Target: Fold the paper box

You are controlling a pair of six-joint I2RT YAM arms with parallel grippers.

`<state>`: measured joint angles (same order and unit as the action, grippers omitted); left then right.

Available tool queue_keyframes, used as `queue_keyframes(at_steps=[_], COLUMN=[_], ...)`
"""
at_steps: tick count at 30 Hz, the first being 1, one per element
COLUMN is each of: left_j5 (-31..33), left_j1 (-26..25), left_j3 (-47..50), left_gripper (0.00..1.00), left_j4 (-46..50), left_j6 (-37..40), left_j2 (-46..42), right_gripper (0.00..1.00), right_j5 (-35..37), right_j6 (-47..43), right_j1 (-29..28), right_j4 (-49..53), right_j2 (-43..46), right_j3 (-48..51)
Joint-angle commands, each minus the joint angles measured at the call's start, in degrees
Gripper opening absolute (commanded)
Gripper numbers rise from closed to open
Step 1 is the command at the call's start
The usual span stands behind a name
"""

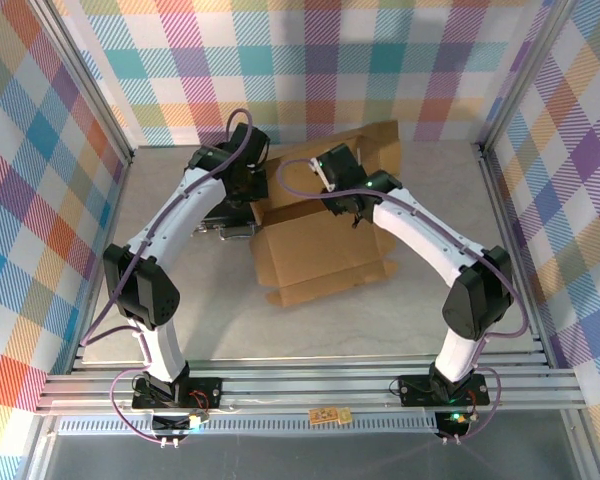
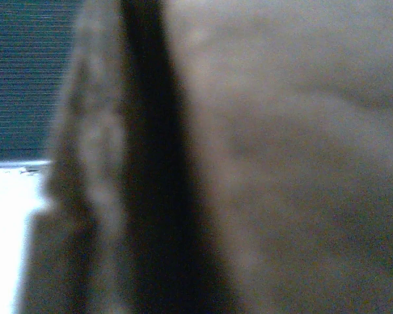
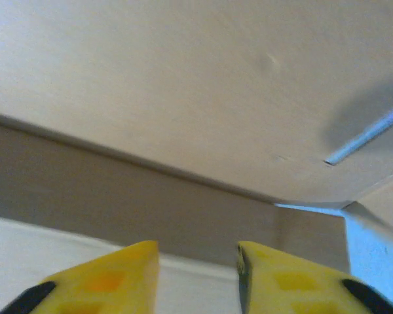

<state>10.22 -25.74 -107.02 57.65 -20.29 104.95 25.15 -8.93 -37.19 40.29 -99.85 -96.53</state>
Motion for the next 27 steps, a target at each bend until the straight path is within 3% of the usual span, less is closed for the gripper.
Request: queue_keyframes(at_steps=[1, 6, 11, 13, 20, 23, 27], left_j5=[-5.3, -10.3, -13.1, -13.9, -17.0, -17.4, -17.7], left_j1=[0.6, 3.0, 4.3, 4.4, 5.7, 6.0, 6.0], left_j3=[0.9, 0.4, -1.2, -1.9, -3.0, -3.1, -3.0], left_gripper=[0.0, 0.0, 0.0, 0.0, 0.0, 0.0, 0.0], left_j4=[-3.2, -3.8, -2.7, -1.9, 0.2, 0.4, 0.6], left_j6=[3.6, 5.1, 6.6, 7.3, 8.2, 8.4, 8.6], left_j2=[-2.4, -2.4, -1.7, -1.3, 0.1, 0.3, 0.5], right_gripper=[0.51, 0.68, 0.71, 0.72, 0.74, 0.72, 0.72], right_j5=[-13.5, -27.5, -36.2, -38.9, -43.6, -46.4, -43.6], right_j6=[6.9, 15.7, 22.5, 21.5, 4.8, 0.7, -0.2], right_j1=[4.4, 16.1, 30.6, 33.8, 35.6, 36.5, 36.9], right_j4=[2.9, 1.2, -3.8, -7.0, -10.3, -11.8, -12.6], right_j2=[6.7, 14.6, 19.4, 20.1, 17.7, 16.3, 14.1], right_j3=[-7.3, -7.6, 1.3, 5.6, 12.8, 13.2, 11.7])
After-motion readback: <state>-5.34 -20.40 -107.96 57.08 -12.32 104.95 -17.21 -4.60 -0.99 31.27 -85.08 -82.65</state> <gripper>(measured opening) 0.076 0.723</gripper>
